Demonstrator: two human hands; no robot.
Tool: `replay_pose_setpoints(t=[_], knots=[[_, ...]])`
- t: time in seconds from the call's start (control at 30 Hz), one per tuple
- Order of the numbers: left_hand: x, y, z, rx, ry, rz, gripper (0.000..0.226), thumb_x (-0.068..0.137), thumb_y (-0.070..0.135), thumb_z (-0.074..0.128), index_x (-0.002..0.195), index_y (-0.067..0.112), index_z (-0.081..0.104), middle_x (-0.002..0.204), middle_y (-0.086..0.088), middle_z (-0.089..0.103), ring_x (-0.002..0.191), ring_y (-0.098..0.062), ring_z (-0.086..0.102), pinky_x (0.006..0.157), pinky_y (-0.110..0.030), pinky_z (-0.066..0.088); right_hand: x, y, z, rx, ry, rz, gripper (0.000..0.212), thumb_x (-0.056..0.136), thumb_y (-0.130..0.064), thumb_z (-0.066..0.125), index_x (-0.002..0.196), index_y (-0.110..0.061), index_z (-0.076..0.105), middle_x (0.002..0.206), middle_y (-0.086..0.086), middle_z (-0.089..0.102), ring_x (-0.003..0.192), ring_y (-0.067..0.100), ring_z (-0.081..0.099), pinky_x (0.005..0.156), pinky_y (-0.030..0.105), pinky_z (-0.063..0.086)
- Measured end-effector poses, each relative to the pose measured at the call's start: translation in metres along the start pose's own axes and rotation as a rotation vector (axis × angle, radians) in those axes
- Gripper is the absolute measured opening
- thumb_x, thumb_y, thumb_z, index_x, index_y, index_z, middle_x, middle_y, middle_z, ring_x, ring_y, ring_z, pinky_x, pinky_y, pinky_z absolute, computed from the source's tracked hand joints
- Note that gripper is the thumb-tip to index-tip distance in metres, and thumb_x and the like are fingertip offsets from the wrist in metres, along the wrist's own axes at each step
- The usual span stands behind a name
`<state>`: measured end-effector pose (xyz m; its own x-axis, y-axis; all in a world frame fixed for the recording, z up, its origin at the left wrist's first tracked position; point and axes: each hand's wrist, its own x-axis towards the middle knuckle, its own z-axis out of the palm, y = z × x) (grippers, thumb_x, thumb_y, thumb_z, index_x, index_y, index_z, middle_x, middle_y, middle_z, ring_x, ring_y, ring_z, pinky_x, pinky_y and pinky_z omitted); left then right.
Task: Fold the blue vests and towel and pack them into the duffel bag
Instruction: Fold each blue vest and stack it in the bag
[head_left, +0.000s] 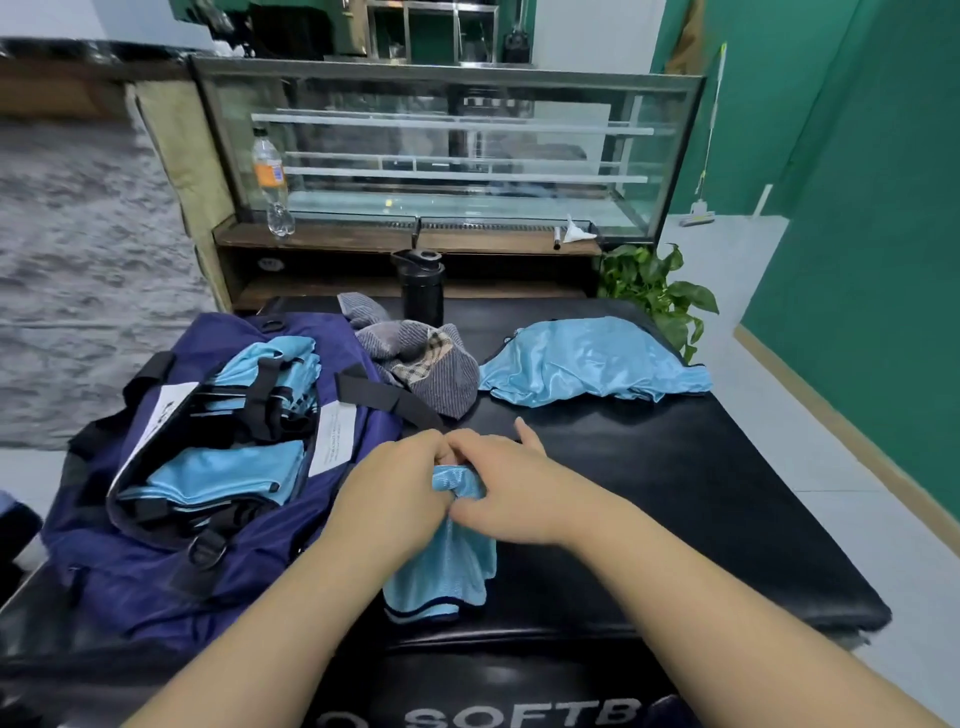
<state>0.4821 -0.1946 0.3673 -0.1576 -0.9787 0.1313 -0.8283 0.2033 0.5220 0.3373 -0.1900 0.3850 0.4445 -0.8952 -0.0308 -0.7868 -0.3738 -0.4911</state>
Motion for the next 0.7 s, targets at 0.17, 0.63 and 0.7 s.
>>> replay_pose_setpoints(t=[0.17, 0.63, 0.7], knots=[[-0.007, -0.016, -0.014, 0.046, 0.029, 0.078, 0.011, 0.080, 0.019, 0.057, 0.081, 0.026, 0.048, 0.076, 0.005, 0.059, 0.078, -0.018, 0.050, 0.064, -0.035, 0.041, 0.019, -0.011, 0.006, -0.135, -0.025, -0.048, 0.008, 0.083, -0.023, 0.055, 0.088, -0.019, 0.051, 0.087, -0.003, 0.057, 0.096, 0.019, 0.053, 0.112, 0.042, 0.017], [-0.013, -0.115, -0.062, -0.312, -0.214, -0.180, 0.034, 0.070, 0.040, 0.070, 0.102, 0.030, 0.064, 0.096, 0.012, 0.071, 0.089, -0.006, 0.067, 0.088, -0.035, 0.052, 0.066, -0.024, -0.005, 0.620, 0.094, 0.066, 0.014, 0.095, -0.018, 0.048, 0.101, -0.017, 0.061, 0.091, -0.002, 0.065, 0.080, 0.009, 0.060, 0.068, 0.018, 0.047], [-0.010, -0.128, -0.076, -0.326, -0.175, -0.253, 0.034, 0.062, 0.040, 0.068, 0.093, 0.025, 0.067, 0.085, 0.009, 0.072, 0.079, -0.012, 0.067, 0.080, -0.034, 0.054, 0.076, -0.031, 0.005, 0.646, 0.060, 0.105, 0.014, 0.096, -0.019, 0.045, 0.103, -0.017, 0.057, 0.084, 0.001, 0.066, 0.074, 0.017, 0.062, 0.065, 0.026, 0.048]])
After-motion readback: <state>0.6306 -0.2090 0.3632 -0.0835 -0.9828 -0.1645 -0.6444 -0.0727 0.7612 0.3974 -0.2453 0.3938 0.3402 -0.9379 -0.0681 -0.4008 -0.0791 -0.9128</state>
